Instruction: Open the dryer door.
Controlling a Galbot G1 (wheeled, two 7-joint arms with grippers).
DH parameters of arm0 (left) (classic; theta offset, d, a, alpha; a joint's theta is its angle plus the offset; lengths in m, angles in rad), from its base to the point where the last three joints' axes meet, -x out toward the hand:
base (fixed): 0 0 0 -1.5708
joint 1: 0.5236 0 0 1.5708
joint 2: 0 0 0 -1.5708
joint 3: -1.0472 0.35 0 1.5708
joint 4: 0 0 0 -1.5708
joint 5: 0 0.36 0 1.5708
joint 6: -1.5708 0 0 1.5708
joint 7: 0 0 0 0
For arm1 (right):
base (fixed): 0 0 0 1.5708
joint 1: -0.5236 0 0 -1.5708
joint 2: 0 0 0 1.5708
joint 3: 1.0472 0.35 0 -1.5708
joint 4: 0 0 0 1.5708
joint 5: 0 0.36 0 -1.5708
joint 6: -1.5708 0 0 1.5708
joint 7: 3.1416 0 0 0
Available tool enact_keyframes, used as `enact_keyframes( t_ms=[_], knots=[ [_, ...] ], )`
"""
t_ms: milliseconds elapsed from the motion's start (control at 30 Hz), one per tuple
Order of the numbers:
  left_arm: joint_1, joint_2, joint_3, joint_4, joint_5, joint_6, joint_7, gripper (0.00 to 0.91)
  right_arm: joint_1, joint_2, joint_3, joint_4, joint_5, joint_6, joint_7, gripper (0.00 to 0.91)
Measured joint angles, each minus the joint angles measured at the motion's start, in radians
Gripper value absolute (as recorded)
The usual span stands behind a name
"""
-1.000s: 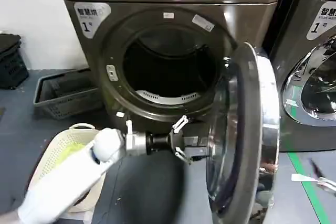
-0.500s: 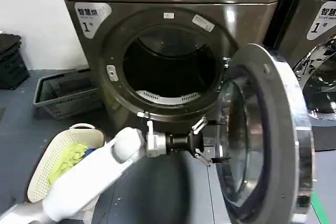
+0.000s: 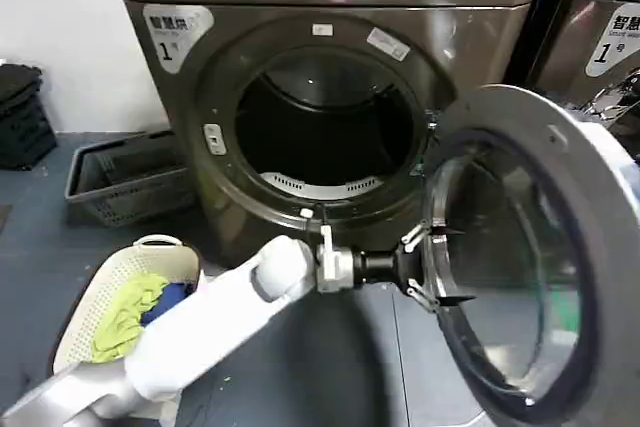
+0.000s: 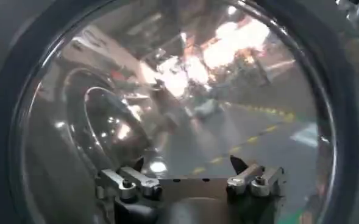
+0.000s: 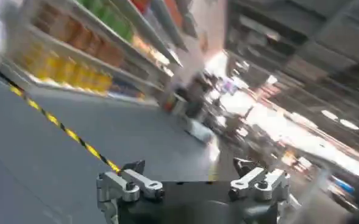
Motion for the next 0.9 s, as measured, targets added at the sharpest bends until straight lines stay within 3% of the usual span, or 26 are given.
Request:
enact_keyframes(
  t_ms=[200,900],
  knots=[
    [-0.024,-0.065,0.023,0.064,0.013,-0.009,-0.012,0.907,0.01,0.025,0.039,-0.019,-0.014,-0.027,0.012,0.907],
    [-0.093,-0.287,0.053,0.279,0.062,0.026,-0.066,0.907,0.016,0.024,0.071,0.038,-0.006,-0.025,0.022,0.907]
  ],
)
